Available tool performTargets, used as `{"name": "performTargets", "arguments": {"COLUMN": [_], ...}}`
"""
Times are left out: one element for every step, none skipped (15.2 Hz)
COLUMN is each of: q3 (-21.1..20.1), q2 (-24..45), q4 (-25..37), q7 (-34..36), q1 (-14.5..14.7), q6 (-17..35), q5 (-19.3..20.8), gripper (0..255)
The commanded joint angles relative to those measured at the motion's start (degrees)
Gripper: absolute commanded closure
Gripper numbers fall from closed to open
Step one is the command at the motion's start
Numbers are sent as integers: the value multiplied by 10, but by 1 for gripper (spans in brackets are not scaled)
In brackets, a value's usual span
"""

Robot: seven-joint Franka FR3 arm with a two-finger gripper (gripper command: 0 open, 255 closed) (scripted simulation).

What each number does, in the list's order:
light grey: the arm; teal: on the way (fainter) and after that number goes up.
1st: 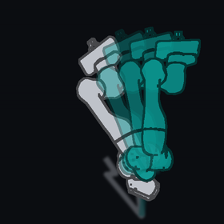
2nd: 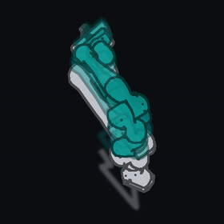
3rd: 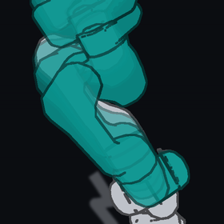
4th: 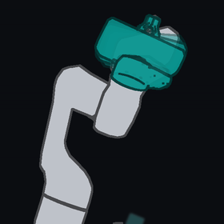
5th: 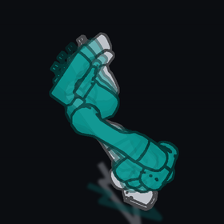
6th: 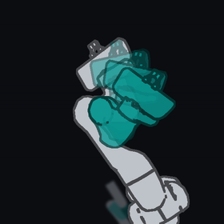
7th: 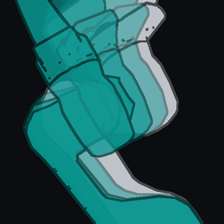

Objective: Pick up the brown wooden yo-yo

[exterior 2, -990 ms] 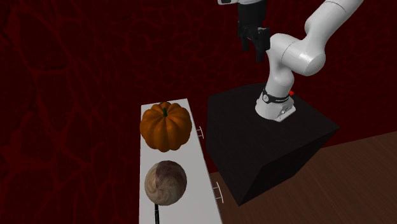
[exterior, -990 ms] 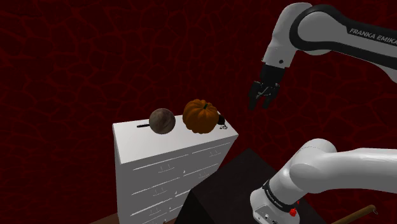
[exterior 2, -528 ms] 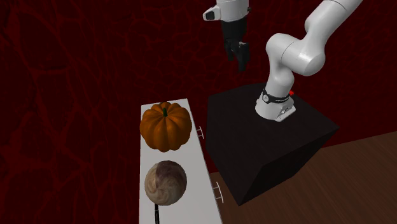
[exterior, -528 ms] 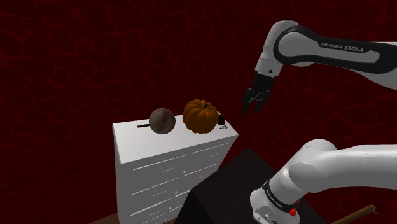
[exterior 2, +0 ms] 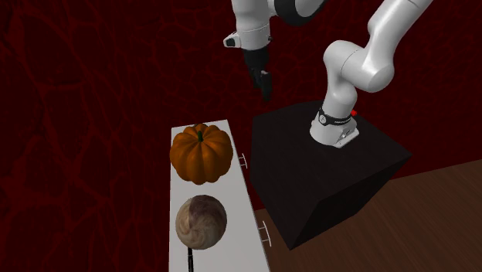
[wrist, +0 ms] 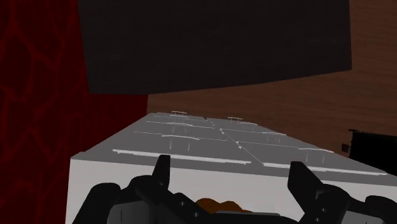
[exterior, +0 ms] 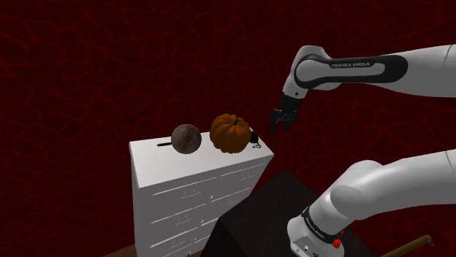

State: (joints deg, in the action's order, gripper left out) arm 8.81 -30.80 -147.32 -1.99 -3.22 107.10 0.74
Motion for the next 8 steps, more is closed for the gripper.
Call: {"name": "performTargets", "arguments": {"q3": [13, 20, 27, 33, 40, 47, 53, 59], "q2": [33, 52, 72, 92, 113, 134, 156, 178], "q4": [-2, -1, 2, 6, 11, 16, 22, 29], "q7": [-17, -26, -35, -44, -54, -64, -74, -84], "q1": [-4, -6, -8, -9, -10, -11, -12, -13], "q6": [41, 60, 80, 98, 117, 135, 152, 169], "q5": [6, 8, 9, 9, 9, 8, 5, 2], "gripper": [0, 0, 0, 0, 0, 0, 0, 0]}}
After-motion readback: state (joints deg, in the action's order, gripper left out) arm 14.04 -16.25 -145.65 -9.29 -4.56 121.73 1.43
